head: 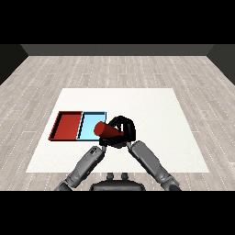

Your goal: Pick the red can and put it in the red box

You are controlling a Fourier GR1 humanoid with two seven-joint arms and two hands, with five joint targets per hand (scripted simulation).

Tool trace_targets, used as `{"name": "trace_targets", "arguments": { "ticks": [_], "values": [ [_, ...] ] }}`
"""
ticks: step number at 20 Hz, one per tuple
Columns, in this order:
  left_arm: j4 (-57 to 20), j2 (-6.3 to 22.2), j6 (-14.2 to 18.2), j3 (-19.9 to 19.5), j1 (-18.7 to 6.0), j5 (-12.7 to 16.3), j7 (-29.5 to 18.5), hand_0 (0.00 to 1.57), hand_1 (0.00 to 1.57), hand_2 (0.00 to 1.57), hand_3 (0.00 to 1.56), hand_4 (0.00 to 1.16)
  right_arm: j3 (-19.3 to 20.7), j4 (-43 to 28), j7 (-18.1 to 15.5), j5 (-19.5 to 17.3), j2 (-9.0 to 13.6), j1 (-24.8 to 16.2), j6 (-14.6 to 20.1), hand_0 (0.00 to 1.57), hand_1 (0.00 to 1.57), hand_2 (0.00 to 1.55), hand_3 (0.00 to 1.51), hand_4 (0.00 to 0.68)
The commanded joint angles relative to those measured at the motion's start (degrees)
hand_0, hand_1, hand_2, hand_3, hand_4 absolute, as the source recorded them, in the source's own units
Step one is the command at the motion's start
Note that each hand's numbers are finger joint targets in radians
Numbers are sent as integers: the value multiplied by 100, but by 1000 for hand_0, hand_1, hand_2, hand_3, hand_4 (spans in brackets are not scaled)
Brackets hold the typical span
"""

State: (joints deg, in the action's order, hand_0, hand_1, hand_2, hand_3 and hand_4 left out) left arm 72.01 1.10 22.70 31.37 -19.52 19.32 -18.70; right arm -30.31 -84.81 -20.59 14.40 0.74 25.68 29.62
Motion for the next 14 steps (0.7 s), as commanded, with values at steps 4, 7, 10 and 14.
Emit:
{"name": "trace_targets", "arguments": {
  "ticks": [4,7,10,14],
  "values": [
    [-296,-104,991,245,-449,347,60,1571,1571,1561,1475,1120,-393,-553,282,-217,-70,-290,307,1494,1494,1448,1391,654],
    [253,-105,969,5,-219,-107,645,1571,1571,1561,1480,1122,-237,250,-139,307,-71,244,179,1488,1488,1443,1389,649],
    [-810,-106,1134,406,-505,599,-647,1571,1571,1553,1473,1127,-545,-346,53,-42,-71,-255,469,1485,1485,1445,1392,644],
    [-376,-106,1245,237,-332,539,-875,1571,1571,1564,1482,1137,-272,-308,226,42,-71,-124,112,1493,1493,1439,1388,637]
  ]
}}
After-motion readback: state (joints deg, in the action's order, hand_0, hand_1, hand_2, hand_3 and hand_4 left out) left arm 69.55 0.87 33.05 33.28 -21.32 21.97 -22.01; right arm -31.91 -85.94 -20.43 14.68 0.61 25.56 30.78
